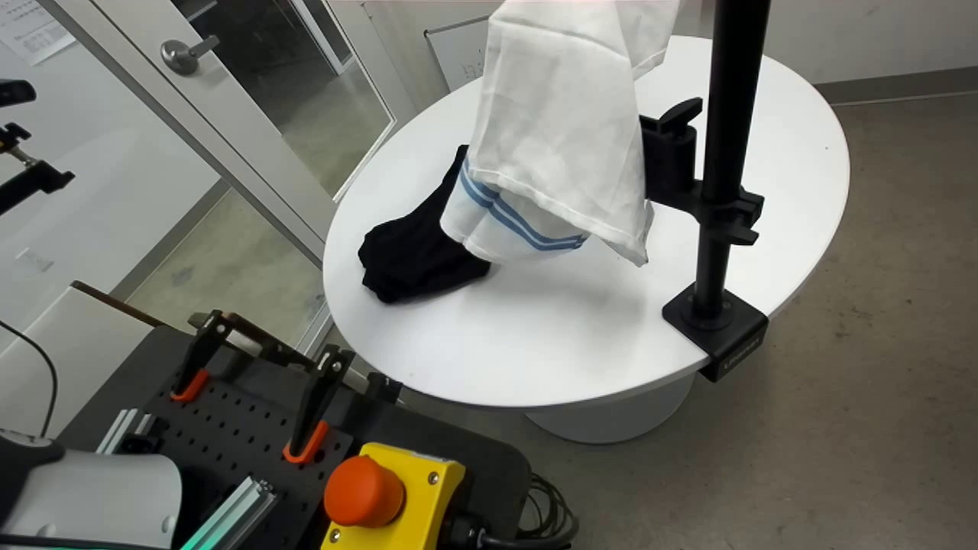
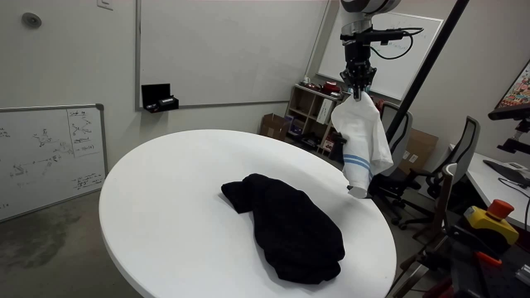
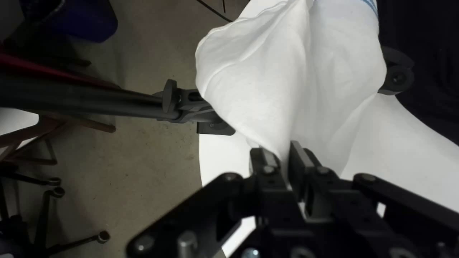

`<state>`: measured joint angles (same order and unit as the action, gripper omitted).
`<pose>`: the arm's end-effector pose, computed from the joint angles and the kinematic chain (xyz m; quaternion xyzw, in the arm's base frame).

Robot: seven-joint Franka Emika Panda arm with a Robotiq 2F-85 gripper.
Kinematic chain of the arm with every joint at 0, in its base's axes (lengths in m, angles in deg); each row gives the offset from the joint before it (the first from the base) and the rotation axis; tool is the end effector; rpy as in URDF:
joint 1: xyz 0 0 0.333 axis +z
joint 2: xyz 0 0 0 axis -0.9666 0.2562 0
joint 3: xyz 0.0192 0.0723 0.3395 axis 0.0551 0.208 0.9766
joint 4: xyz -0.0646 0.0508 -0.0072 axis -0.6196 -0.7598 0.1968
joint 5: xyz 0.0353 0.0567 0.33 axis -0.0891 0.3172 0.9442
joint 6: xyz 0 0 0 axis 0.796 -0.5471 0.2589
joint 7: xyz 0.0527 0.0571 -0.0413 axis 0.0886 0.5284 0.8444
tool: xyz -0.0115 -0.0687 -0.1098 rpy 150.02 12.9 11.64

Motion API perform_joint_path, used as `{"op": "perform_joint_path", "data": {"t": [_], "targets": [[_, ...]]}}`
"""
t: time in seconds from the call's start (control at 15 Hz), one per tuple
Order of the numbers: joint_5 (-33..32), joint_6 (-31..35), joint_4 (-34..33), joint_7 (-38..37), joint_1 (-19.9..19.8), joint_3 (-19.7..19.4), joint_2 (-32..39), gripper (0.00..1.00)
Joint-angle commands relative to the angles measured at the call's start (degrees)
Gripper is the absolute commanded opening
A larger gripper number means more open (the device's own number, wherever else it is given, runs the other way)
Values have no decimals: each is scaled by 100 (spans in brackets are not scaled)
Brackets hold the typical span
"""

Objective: Hang and unhang the white cloth from the stand then hang up the black cloth

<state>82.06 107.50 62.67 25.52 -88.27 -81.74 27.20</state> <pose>0.5840 -0.2866 0.3586 0.9234 -0.3070 -0.1995 0.1152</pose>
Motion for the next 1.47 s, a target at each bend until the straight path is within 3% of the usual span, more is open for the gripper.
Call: {"op": "perform_joint_path", "data": {"t": [0.0,0.47,0.93,1.4], "targets": [[-31,-514,-870,-198,-97,71,513,49],[-94,-666,-1302,-258,-24,112,783,98],[210,-115,-214,253,129,450,-270,100],[22,886,1668,363,263,576,-1594,100]]}}
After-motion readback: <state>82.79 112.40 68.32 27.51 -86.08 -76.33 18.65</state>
